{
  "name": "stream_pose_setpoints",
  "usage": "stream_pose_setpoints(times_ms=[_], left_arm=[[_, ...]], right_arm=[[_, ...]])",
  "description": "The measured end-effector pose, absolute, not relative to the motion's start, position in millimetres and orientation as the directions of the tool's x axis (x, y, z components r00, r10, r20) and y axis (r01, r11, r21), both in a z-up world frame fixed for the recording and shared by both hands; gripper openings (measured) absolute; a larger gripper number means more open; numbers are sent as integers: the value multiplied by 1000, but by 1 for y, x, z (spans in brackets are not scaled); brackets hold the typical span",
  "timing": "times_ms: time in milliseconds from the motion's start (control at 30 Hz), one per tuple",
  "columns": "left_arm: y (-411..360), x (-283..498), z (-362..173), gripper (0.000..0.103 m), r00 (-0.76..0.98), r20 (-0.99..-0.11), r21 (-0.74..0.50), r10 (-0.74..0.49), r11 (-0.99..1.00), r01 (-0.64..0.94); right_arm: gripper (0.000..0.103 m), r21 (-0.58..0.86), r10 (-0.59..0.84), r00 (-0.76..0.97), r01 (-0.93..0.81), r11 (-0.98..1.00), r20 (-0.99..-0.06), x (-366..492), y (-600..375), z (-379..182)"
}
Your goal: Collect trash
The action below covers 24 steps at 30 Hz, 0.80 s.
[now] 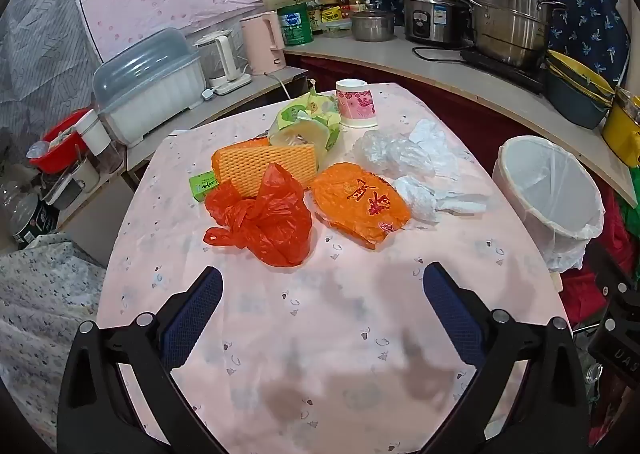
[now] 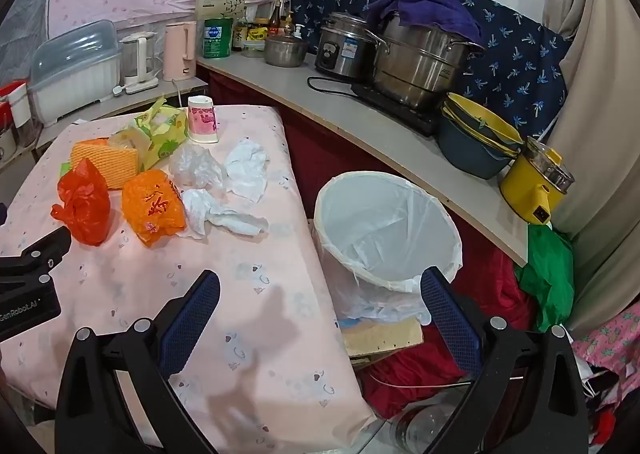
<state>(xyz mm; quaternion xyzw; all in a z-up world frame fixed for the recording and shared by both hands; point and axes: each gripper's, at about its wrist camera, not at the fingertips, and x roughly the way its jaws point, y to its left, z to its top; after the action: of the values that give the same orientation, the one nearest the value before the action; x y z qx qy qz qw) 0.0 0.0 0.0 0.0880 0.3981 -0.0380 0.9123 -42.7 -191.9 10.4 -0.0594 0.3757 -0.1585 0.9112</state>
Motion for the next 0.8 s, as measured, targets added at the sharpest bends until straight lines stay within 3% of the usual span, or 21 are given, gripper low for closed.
stream_pose_setpoints(times_ms=[800], left_arm=[[2, -2, 3, 96, 682, -731, 119, -7, 983, 138]], right_arm=[[96, -259, -341, 675, 224, 940, -654, -46, -181, 16]])
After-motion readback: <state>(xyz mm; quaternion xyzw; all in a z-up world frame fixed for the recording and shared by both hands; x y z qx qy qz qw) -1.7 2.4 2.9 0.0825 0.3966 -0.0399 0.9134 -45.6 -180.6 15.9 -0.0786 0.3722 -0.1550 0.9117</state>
